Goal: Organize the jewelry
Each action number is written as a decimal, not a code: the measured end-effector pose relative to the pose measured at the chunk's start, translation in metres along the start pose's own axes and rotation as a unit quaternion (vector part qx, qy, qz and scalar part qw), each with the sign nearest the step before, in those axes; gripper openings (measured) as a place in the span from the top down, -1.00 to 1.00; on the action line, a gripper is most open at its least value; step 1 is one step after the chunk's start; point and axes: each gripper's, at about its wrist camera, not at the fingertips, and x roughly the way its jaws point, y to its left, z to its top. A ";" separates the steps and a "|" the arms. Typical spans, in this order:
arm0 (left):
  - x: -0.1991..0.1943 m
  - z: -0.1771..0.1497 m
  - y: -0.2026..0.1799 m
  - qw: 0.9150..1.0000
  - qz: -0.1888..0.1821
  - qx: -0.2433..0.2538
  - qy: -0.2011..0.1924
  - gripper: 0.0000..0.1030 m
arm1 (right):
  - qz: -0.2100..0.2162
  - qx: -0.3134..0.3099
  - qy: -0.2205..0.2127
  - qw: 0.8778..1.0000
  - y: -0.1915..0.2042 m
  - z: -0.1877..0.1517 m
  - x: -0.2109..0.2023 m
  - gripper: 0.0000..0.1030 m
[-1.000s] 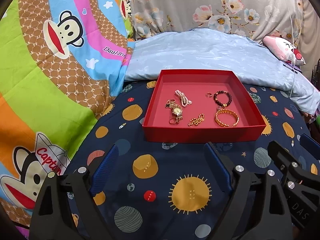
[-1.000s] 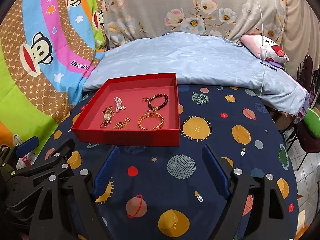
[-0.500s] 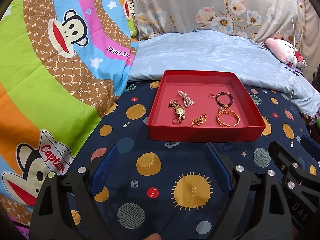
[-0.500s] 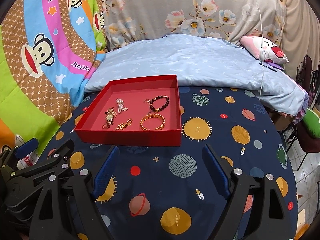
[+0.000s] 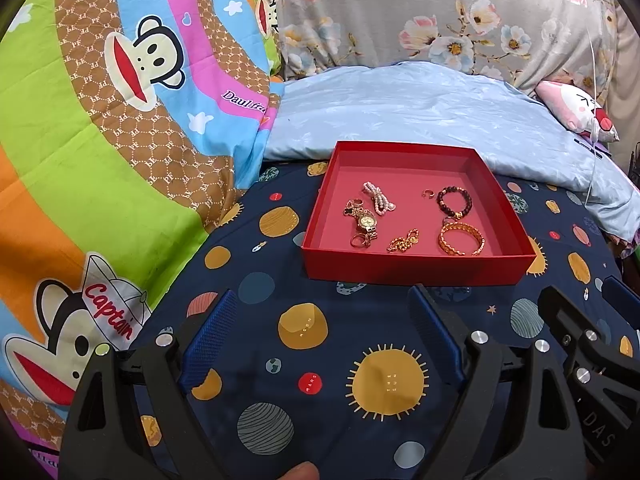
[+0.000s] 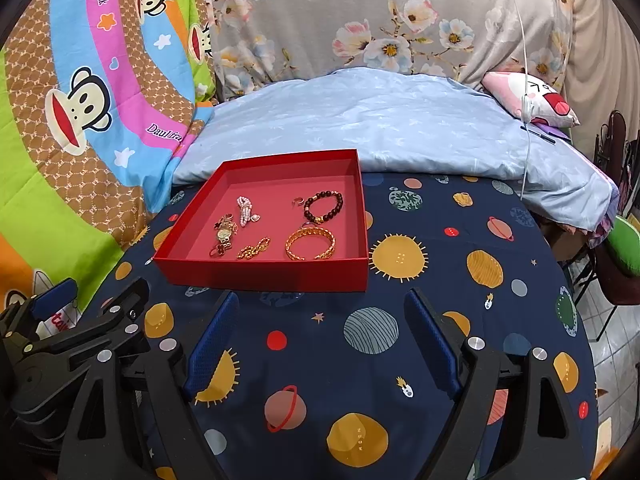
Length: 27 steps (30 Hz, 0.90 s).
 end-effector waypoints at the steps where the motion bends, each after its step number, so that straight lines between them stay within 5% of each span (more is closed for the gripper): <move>1: 0.000 0.000 0.000 1.000 0.001 -0.001 0.000 -0.64 | 0.001 0.000 0.000 1.000 0.000 0.000 0.000 -0.61; 27: -0.011 -0.001 -0.004 1.000 0.003 -0.003 -0.008 -0.64 | -0.006 0.000 -0.007 1.000 -0.004 -0.002 -0.012 -0.61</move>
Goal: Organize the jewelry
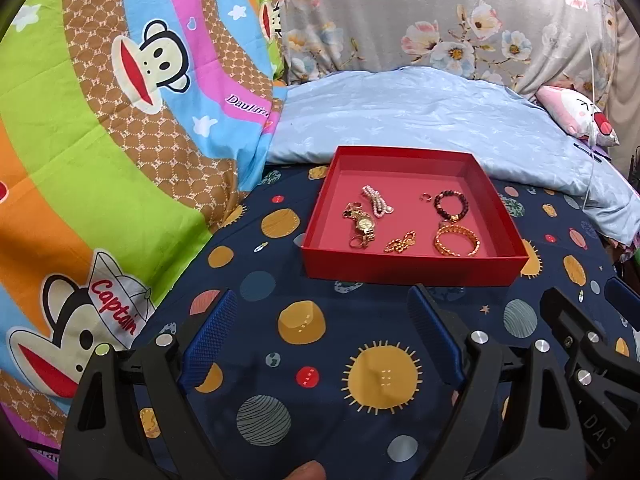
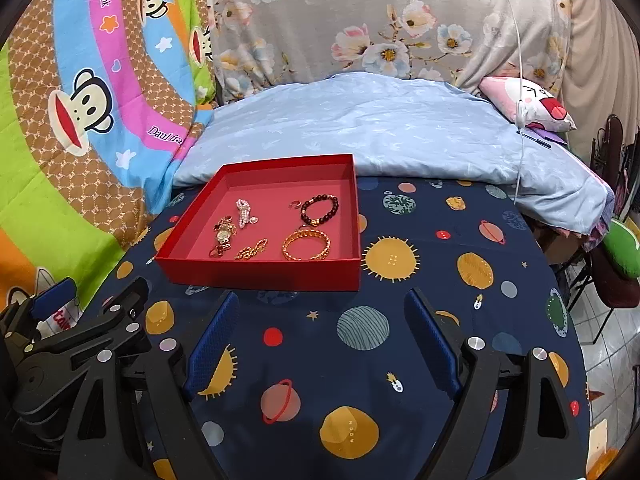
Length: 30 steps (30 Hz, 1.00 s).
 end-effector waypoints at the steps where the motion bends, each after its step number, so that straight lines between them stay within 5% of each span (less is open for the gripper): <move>1: 0.000 0.000 -0.002 1.000 -0.001 0.002 0.000 -0.64 | 0.000 0.001 0.000 1.000 -0.002 0.000 0.000 -0.61; 30: 0.001 0.000 -0.007 1.000 -0.006 0.000 0.007 -0.64 | -0.001 0.007 -0.001 1.000 -0.009 -0.001 -0.002 -0.61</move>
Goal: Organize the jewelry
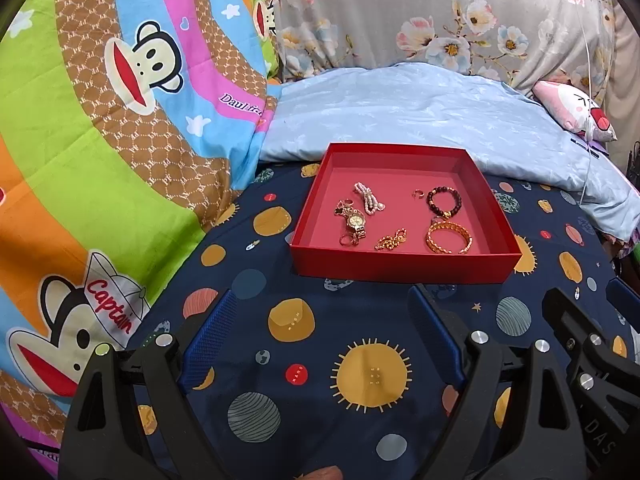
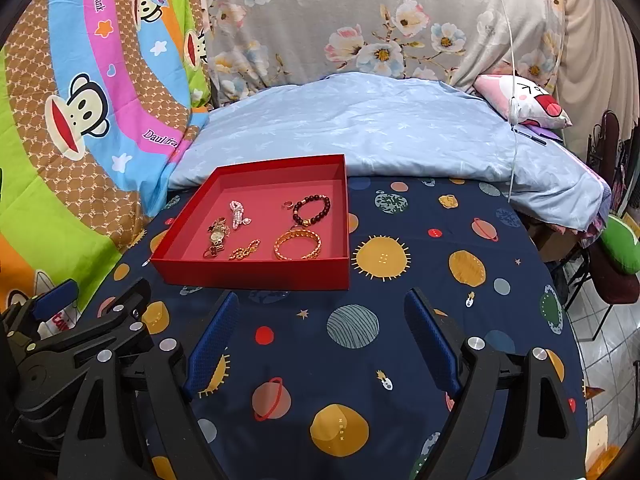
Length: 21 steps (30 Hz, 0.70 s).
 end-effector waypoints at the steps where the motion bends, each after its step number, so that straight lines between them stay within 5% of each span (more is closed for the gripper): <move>1: 0.001 0.000 0.001 1.000 -0.002 -0.001 0.001 -0.64 | 0.002 0.001 0.000 1.000 0.000 0.000 0.000 -0.61; 21: 0.005 -0.005 0.004 1.000 0.004 -0.005 0.000 -0.64 | 0.001 -0.001 0.008 1.000 0.004 -0.005 0.004 -0.61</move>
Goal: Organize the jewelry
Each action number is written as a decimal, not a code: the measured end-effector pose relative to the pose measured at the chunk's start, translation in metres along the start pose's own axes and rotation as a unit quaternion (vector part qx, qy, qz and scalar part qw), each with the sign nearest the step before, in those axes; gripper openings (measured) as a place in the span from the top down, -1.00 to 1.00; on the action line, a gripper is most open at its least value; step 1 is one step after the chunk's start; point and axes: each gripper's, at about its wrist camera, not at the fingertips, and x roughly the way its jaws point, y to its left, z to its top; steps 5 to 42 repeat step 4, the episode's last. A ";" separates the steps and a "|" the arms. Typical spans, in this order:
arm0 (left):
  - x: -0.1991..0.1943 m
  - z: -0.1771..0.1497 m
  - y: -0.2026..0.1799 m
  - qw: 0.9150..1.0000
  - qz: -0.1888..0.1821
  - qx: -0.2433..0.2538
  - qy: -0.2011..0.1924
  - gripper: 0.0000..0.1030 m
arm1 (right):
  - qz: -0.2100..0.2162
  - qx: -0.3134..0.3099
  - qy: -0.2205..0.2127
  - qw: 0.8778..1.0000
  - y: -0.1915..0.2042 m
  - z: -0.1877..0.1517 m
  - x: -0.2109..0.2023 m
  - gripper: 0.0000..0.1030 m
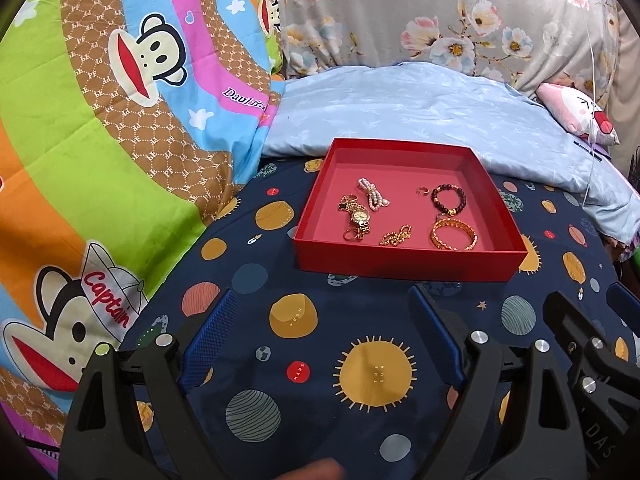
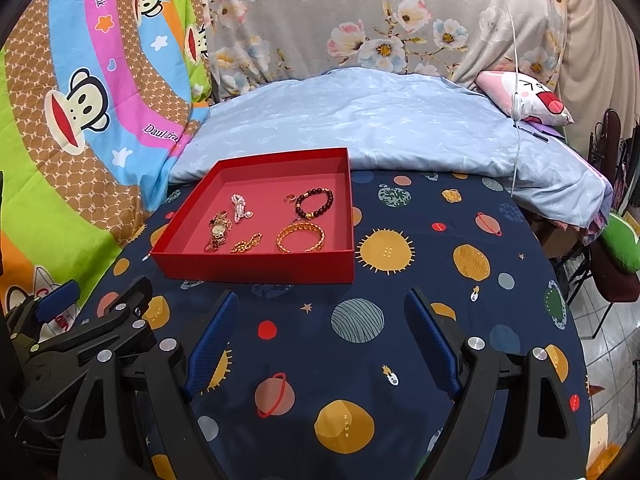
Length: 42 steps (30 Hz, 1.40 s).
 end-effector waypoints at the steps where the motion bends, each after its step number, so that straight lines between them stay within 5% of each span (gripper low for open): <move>1: 0.000 0.001 0.000 1.000 0.000 0.002 -0.001 -0.64 | 0.000 0.000 0.000 1.000 0.000 0.001 0.000 -0.61; 42: 0.001 0.002 -0.001 1.000 -0.004 0.006 -0.001 -0.63 | -0.001 0.004 0.001 1.000 -0.001 0.000 0.002 -0.61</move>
